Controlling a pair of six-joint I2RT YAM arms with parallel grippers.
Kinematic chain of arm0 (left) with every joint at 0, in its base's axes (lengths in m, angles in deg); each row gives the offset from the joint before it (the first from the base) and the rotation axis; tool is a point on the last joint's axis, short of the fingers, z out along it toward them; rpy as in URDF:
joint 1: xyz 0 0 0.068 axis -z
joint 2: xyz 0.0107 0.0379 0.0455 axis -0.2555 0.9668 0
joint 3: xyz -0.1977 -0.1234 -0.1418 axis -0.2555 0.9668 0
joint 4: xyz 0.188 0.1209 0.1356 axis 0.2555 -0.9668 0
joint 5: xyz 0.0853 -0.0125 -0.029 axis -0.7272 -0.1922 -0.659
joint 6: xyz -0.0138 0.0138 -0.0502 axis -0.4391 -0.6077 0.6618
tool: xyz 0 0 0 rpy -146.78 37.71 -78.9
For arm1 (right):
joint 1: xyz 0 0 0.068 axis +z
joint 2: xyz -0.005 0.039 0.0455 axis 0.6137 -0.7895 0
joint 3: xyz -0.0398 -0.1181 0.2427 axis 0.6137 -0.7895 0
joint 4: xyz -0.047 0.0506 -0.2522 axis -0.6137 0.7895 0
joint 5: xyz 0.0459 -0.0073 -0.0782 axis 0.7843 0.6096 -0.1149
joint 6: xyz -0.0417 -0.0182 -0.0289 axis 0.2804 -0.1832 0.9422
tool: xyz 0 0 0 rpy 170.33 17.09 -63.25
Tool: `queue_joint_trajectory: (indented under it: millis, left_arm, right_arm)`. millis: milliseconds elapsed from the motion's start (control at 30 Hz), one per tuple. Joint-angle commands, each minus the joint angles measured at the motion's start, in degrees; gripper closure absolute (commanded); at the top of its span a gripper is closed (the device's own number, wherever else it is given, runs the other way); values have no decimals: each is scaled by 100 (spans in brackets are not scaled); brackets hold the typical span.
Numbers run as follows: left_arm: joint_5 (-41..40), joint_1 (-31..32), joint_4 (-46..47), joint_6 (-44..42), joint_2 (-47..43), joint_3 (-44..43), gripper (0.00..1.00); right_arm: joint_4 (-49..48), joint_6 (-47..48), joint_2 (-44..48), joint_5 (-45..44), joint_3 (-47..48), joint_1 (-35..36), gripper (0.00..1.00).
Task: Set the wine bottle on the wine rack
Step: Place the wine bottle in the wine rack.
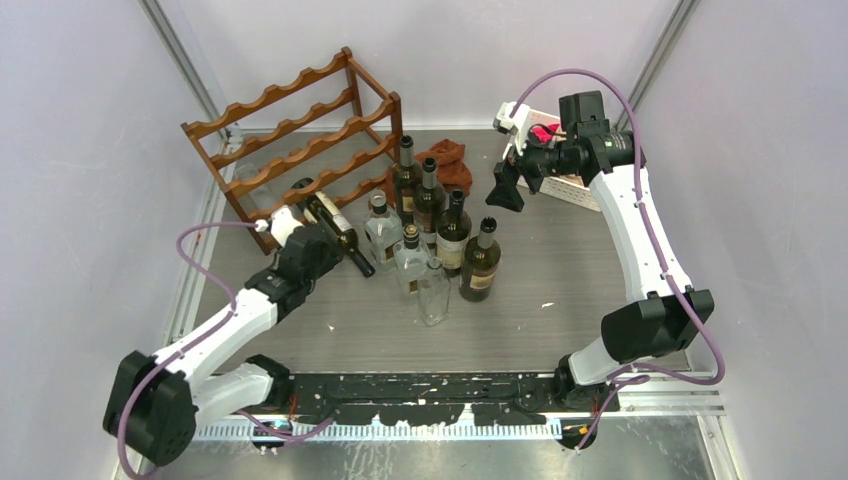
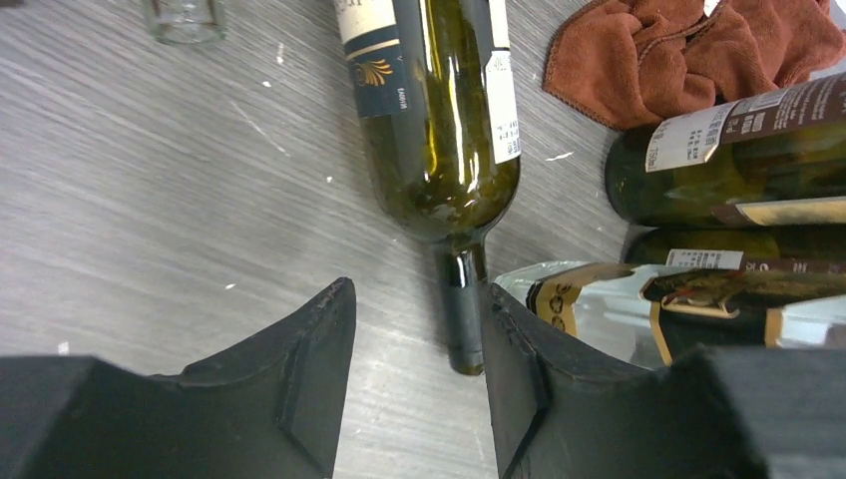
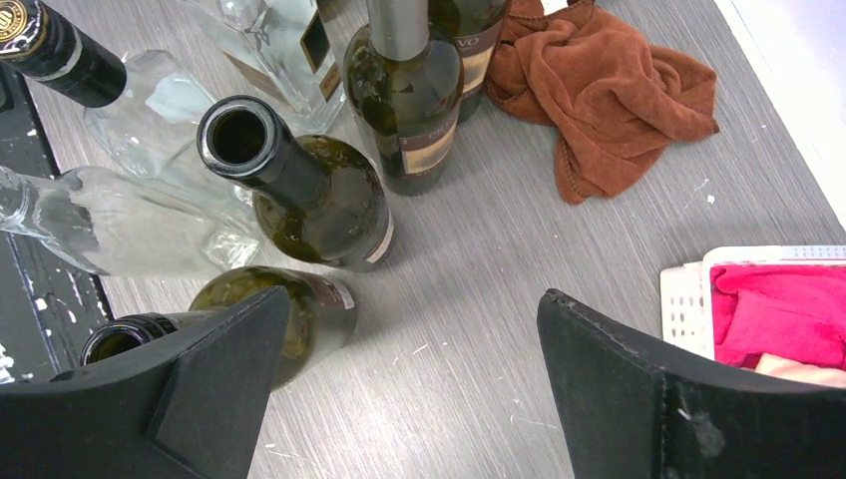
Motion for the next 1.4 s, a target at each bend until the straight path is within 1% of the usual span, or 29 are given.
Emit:
queue_joint_trajectory:
  millis: [0,67,133,267,400,500,600,733,867,900,933,967,1000,1067,1100,1200,1367]
  left_arm:
    - [-353,100,1654,322,505,193,50]
    - [-456,130,1762,376,805,174,44]
    - [-454,140,1893,424,1074,150,42]
    - [-328,294,2052,634,1625,31,42]
    - [-625,573,2041,966,1991,-36,43]
    - [-736,589,1983,1284,2285,-44,43]
    - [-938,594,2018,1330,2464,-95,45]
    - [-1281,588,2129,1334,2729,-200,51]
    - [-1315,563,2168,1267,3037,-376,56]
    - [-1311,547,2232,1208,3089,-390,61]
    - [-1313,533,2318,1124,3125,-386,69]
    - [-1334,521,2395,1008,3119,-388,78]
    - [-1381,514,2435,858,3070,-403,86]
    - [-1531,511,2312,597,2927,-518,92]
    - [-1638,498,2205,498,2841,-617,94]
    - [-1682,338,1934,262,2684,-840,95]
    - [-1492,-39,1552,196,2681,-1182,94]
  right_arm:
    - [-281,-141,191,-118,33,8,0]
    - [-302,-163,188,-132,14,-7,0]
    - [-320,-178,178,-130,7,-6,0]
    - [-351,-196,146,-130,9,-15,0]
    - [-354,-212,139,-129,15,-22,0]
    - [-356,-214,145,-127,-4,-26,0]
    - [-352,-207,150,-128,-3,-41,0]
    - [-352,-214,143,-113,1,-56,0]
    - [-341,-214,146,-109,16,-64,0]
    - [-336,-213,146,-111,24,-64,0]
    - [-336,-214,146,-110,19,-62,0]
    - [-332,-207,154,-110,16,-69,0]
    - [-326,-205,155,-110,15,-67,0]
    - [-318,-197,163,-122,16,-81,0]
    - [-312,-196,156,-121,15,-84,0]
    - [-308,-188,144,-112,7,-89,0]
    - [-304,-174,128,-106,31,-85,0]
